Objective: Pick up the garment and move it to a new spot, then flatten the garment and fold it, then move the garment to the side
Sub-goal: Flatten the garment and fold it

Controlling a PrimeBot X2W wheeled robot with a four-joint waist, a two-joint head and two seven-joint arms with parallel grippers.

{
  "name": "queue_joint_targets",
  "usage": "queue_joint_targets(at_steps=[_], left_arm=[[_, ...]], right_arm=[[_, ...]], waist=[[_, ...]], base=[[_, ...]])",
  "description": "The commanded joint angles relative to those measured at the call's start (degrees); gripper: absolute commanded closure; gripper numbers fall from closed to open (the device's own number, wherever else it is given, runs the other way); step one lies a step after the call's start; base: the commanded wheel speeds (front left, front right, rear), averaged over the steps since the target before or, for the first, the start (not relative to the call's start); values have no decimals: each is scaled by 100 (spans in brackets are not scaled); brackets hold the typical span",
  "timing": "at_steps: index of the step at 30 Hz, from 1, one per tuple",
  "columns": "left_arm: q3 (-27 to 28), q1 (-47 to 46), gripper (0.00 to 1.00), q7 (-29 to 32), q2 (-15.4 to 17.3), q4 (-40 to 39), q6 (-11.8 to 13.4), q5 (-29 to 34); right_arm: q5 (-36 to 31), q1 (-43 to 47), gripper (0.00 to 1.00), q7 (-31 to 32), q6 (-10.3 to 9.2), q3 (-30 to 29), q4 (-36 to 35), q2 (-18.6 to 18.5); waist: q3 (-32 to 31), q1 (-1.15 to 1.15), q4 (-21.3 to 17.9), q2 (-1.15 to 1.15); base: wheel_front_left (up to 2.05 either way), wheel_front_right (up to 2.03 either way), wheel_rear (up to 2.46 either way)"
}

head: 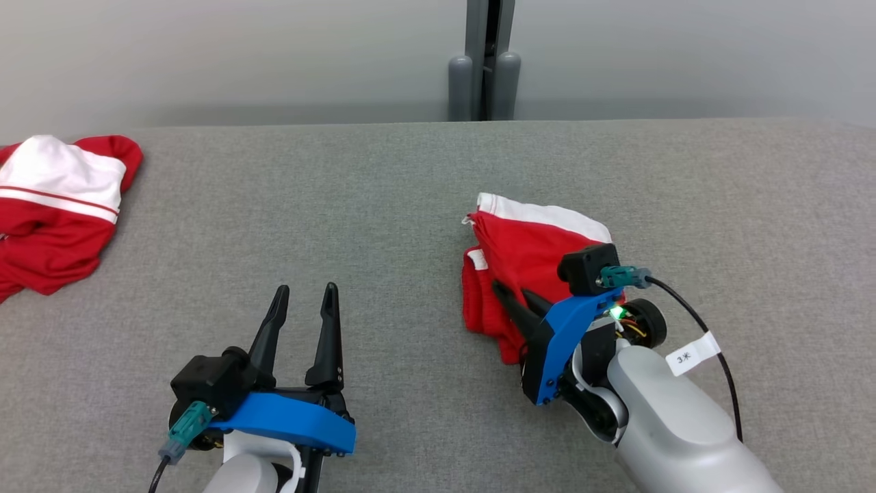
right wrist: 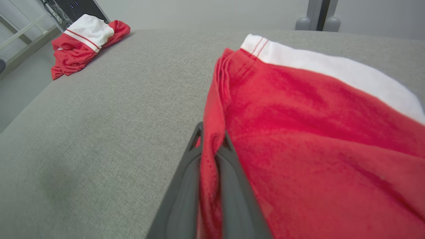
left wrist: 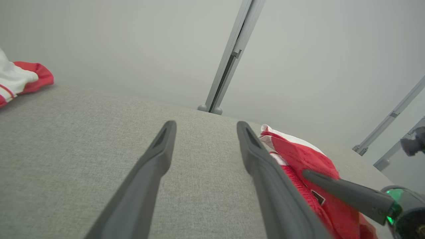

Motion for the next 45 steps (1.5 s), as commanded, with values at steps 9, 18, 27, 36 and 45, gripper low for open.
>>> queue_joint_targets(at_steps=[9,18,27,36,45], left_arm=[[14,9,0,-27,-45,91,-93,100],[-31,70,0,-27,-109,200,-144,95],[41,78,0,-27,-140,232,-159,126],[158,44,0,-27,-139,308,-183,161],[263,113,0,-27,-182,362,-218,205]], right_arm=[[157,138,0,-397,0,328,-539,-2],[-527,278,0,-1351,0,-690,-782,-197],[-1736,682,95,-1406,0,-1342,-390,-242],[-2147,439,100,-1442,0,-741,377,-13],[-1488,426,100,-1370,0,408,576,-13]], waist=[[-80,0,-155,0],[-176,0,-160,0],[-102,0,2,0],[-71,0,210,0],[-77,0,317,0]], base=[[0,0,0],[0,0,0],[0,0,0],[0,0,0],[0,0,0]])
